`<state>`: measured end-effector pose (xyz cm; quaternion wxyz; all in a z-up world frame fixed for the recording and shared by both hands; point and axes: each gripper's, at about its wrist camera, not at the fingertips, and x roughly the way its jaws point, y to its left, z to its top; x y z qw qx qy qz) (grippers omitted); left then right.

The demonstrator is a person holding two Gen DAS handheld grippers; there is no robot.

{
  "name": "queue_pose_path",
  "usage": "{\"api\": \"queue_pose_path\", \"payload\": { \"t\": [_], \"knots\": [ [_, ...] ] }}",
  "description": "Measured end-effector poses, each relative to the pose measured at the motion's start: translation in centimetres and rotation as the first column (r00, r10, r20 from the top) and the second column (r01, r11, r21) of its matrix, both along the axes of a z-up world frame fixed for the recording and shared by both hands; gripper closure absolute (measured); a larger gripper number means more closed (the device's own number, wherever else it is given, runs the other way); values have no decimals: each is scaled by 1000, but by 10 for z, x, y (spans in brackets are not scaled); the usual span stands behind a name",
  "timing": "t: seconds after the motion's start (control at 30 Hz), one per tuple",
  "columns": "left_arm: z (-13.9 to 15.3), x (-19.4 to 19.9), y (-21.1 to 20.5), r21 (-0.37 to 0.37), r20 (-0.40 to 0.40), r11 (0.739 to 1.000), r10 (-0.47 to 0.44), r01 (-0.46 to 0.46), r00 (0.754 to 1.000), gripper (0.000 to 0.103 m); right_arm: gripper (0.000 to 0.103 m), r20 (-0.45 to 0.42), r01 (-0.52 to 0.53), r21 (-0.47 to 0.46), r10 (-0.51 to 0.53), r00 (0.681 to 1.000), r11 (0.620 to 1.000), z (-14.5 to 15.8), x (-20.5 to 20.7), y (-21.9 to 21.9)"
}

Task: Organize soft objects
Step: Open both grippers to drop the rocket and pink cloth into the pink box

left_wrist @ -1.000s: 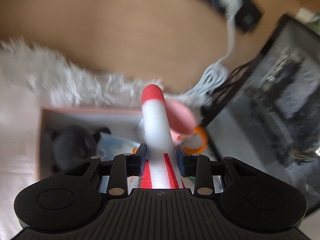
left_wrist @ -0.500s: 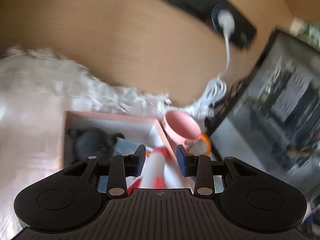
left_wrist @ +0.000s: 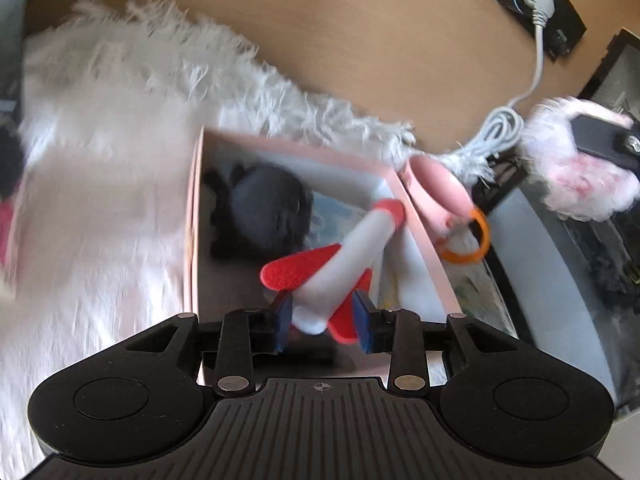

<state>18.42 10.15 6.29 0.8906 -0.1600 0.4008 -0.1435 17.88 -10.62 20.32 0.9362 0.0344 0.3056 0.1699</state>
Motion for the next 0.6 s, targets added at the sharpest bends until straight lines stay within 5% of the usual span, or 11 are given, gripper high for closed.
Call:
{"api": "queue_pose_path", "payload": {
  "t": [0.1,0.2,0.27,0.4,0.5,0.6],
  "knots": [
    [6,-8,6,-5,26,1000,1,0,1000,69,85,-70,12,9,-11,998,1000,-12,42,17],
    [13,-37,23,-35,56,999,11,-9,998,69,54,-202,0,39,8,979,999,-41,88,31],
    [13,-62,40,-69,65,997,38,-33,997,69,54,-283,28,15,-23,959,999,-59,112,37],
    [-3,-109,76,-107,16,989,100,-98,995,69,54,-259,11,-36,-20,966,999,-56,107,45],
    [-20,-139,96,-62,-31,986,155,-156,987,69,52,-193,-82,-109,60,979,991,-42,92,77],
    [-31,-158,108,-15,-75,978,205,-207,976,69,52,-233,-240,-166,199,952,956,-45,81,131]
  ]
}}
